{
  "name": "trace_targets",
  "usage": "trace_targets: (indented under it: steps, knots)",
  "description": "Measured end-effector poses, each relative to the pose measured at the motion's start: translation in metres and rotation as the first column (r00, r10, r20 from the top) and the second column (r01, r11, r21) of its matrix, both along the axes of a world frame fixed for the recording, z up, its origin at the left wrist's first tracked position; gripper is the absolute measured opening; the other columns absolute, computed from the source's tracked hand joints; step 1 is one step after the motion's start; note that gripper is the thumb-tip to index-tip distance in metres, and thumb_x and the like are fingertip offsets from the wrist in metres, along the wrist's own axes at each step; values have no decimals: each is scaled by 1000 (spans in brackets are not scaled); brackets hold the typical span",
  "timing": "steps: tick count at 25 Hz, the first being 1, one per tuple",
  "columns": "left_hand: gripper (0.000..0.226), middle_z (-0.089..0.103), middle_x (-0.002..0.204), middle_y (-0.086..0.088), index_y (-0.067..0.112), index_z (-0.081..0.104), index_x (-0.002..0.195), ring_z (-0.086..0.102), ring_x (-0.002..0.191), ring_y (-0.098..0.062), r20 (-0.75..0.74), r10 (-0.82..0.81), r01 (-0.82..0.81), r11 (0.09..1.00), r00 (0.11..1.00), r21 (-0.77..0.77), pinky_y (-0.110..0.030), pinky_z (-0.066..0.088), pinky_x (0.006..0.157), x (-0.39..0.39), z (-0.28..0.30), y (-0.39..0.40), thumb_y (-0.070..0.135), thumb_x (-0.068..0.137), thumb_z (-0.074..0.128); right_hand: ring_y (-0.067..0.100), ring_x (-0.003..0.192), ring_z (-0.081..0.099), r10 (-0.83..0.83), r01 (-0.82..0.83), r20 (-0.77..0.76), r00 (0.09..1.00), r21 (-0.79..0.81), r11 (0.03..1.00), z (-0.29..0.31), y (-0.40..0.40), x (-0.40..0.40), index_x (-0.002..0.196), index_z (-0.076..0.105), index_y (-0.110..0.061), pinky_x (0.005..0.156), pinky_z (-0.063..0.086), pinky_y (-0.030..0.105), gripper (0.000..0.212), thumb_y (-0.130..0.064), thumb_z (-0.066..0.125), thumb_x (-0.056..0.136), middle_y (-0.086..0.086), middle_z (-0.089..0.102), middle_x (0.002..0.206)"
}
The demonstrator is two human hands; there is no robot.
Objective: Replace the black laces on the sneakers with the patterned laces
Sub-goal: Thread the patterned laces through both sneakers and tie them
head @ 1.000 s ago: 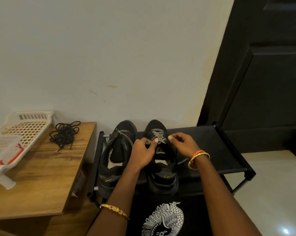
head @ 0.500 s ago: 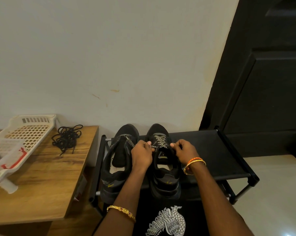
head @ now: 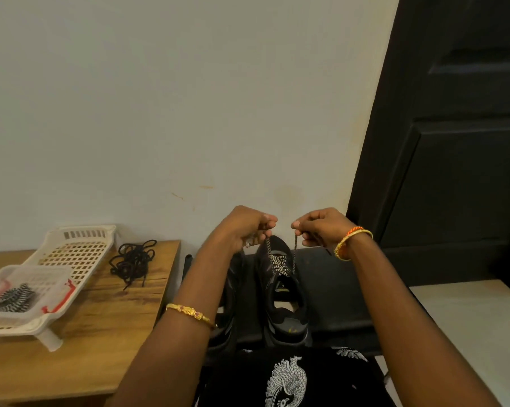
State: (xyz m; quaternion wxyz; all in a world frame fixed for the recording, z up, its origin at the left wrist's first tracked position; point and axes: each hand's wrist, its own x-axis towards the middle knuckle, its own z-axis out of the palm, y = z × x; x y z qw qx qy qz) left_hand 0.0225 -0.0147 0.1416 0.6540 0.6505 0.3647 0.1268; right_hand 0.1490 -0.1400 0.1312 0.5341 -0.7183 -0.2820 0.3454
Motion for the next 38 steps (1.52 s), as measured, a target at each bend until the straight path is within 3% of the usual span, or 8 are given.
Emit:
trace_targets:
  steps: [5,11,18,22,28,31,35,38]
  knots:
    - [25,65,62,-3,1,64,89,63,54,-11,10,-125,124,977,992,-175,-19,51,49,6,37,1,15,99,46,13,64,62,103,-95,185,977,-55,994,44,3,7,89,69,-1,58,56,20,6,-4,64,86,8,68,75]
    - [43,71,69,-14,-6,63,91,71,60,-19,-11,-183,167,921,983,-353,-26,58,59,14,45,-7,25,103,37,19,79,66,125,-66,613,780,-118,991,55,12,10,92,73,-9,73,57,28,9,-12,68,84,2,68,81]
    - [51,73,81,-16,-5,64,94,73,66,-21,-14,-248,217,871,969,-441,-29,59,57,27,42,-20,36,102,36,11,73,64,99,-79,694,713,-60,995,65,12,-3,83,70,-16,71,53,22,9,-15,76,77,3,71,81]
    - [40,72,76,-17,-4,62,91,72,63,-22,-9,-198,171,865,980,-471,-30,59,56,29,41,-18,20,103,33,17,78,66,41,-5,594,803,-64,998,71,-3,-6,84,65,-17,77,56,33,5,-22,65,87,2,69,80]
    - [28,66,64,-7,3,56,87,69,58,-19,-129,-253,202,927,959,-314,-46,48,92,28,47,-14,18,103,38,23,72,70,-76,151,417,906,-149,977,36,-6,-40,89,63,-6,64,60,36,19,-21,72,81,14,70,83]
    - [27,69,62,-5,5,57,92,70,79,-19,-196,-308,264,938,931,-225,-38,55,78,27,51,-12,15,104,35,21,78,65,-17,128,586,810,-148,981,45,0,-29,92,71,-5,70,54,30,13,-13,62,88,11,69,88]
    - [35,43,48,10,8,63,101,44,42,-2,-217,-470,443,882,856,-161,-19,48,60,24,47,2,18,104,30,12,77,59,177,-68,697,695,-182,981,68,6,-3,97,72,-11,74,49,26,17,-8,56,92,0,64,85]
    - [38,29,48,10,9,60,100,28,41,-3,-94,-521,496,844,848,-204,-18,39,55,20,34,14,29,105,28,8,79,64,169,-165,618,768,-64,984,53,17,15,94,69,-13,76,57,29,19,-3,53,93,2,67,87]
